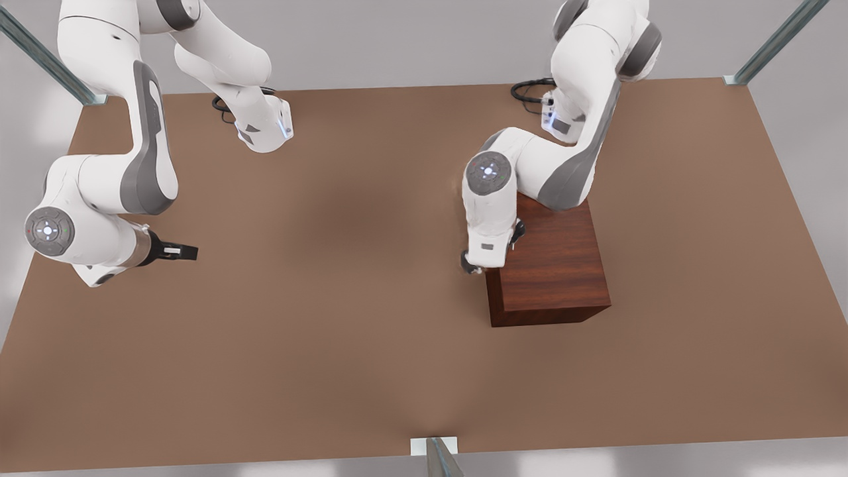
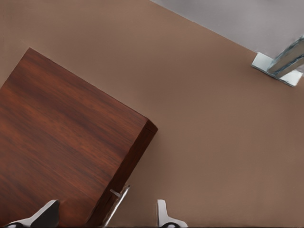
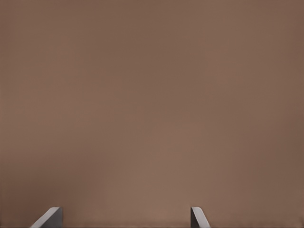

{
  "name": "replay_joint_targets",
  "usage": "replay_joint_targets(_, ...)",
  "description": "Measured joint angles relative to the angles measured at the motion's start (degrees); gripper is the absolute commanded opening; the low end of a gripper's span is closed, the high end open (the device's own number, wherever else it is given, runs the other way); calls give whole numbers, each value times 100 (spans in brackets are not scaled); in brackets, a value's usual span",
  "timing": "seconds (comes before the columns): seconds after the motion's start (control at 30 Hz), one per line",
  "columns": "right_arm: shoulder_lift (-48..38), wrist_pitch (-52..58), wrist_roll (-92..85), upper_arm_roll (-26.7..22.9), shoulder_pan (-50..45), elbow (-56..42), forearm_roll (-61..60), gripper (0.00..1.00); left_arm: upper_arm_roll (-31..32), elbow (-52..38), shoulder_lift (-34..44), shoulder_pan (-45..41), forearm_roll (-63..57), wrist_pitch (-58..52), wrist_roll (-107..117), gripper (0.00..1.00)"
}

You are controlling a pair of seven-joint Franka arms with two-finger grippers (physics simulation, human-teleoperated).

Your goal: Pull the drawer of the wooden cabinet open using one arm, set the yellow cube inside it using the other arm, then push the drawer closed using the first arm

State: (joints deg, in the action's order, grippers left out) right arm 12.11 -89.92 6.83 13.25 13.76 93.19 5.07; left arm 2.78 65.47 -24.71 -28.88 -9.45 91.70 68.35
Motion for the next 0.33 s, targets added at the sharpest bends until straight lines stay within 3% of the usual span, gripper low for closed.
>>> replay_joint_targets(0.1,7,31,-2,0,5,0,1,100,-58,292,647,1975,595,-762,-973,100)
replay_joint_targets(0.17,7,44,-3,0,5,0,0,100,-70,1829,1319,2823,962,-474,-1632,100)
replay_joint_targets(0.33,7,77,-6,0,0,0,2,100,-39,1787,1194,2594,1234,38,-2945,100)
